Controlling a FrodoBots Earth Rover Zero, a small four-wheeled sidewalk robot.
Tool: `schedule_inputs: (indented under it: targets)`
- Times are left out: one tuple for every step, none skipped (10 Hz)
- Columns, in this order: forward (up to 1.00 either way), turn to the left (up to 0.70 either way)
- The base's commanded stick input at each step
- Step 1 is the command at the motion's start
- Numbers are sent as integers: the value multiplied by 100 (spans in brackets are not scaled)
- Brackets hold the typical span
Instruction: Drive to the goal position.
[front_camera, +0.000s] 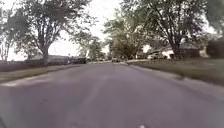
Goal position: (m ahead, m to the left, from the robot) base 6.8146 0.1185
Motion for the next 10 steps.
schedule_inputs:
  targets:
    - [100,0]
    - [100,0]
    - [100,0]
    - [100,0]
    - [100,0]
    - [100,-8]
    - [100,-37]
    - [100,-38]
    - [100,-10]
    - [100,0]
